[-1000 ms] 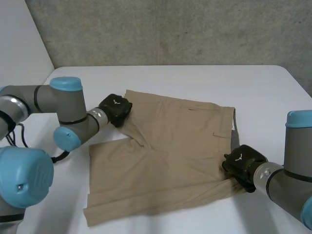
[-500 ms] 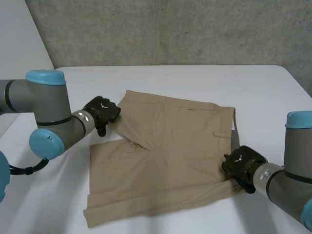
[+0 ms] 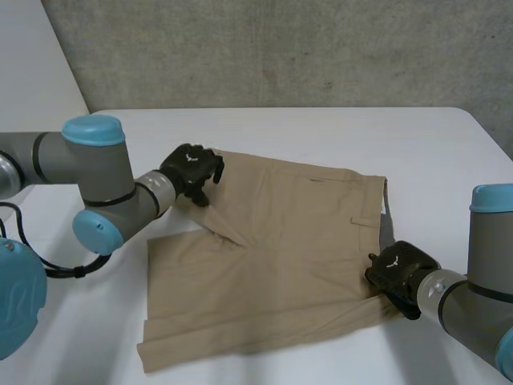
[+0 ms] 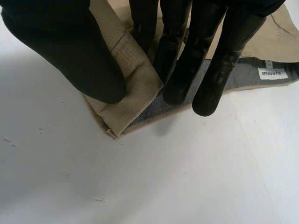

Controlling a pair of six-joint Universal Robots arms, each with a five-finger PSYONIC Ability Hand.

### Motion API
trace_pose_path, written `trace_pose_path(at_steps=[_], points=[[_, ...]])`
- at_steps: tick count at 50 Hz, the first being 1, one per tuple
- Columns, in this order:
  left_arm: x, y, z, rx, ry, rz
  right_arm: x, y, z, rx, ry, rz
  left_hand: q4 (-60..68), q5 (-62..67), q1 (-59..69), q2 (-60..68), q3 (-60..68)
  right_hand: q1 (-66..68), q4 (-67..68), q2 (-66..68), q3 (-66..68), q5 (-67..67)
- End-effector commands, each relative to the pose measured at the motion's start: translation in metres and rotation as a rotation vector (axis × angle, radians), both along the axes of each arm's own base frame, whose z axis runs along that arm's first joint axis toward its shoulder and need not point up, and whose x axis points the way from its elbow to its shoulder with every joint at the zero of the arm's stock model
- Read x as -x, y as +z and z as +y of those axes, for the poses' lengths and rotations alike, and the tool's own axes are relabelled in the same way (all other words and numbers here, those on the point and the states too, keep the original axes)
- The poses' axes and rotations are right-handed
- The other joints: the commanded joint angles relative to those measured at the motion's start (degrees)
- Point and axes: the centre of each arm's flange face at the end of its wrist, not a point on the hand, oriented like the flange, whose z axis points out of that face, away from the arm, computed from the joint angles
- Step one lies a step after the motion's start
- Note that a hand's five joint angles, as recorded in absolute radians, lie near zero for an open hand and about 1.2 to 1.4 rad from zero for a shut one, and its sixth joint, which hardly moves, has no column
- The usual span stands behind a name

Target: Fold the shorts.

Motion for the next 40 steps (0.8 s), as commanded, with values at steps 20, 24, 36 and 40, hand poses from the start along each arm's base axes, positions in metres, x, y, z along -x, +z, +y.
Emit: trace_pose_path(at_steps=[20,24,36,40], points=[[-0.016,0.010,0.044,0.003,0.095,-0.270,-0.005,0.011,-0.010,0.003,-0.090,-0.123,-24.0,-23.7,-24.5,-24.0,-24.0,23.6,11.6,12.3,11.9,13.0],[-0.017,0.033,0.052,0.015,0.114,-0.213,-0.007,0.016,-0.015,0.001,-0.125,-0.185,-28.1,-27.8,-28.6,-28.1,-28.1,23.6,11.6,12.3,11.9,13.0],[-0.053,0.079,0.131,-0.283,0.273,0.097,-0.018,0.039,-0.042,0.019,-0.243,-0.450,-25.1,-24.8,-25.5,-25.1,-25.1,23.6,11.6,12.3,11.9,13.0],[-0.065,0.070,0.172,-0.409,0.296,0.115,-0.020,0.040,-0.050,0.009,-0.283,-0.513,-22.3,-21.9,-22.7,-22.2,-22.2,23.6,11.6,12.3,11.9,13.0]])
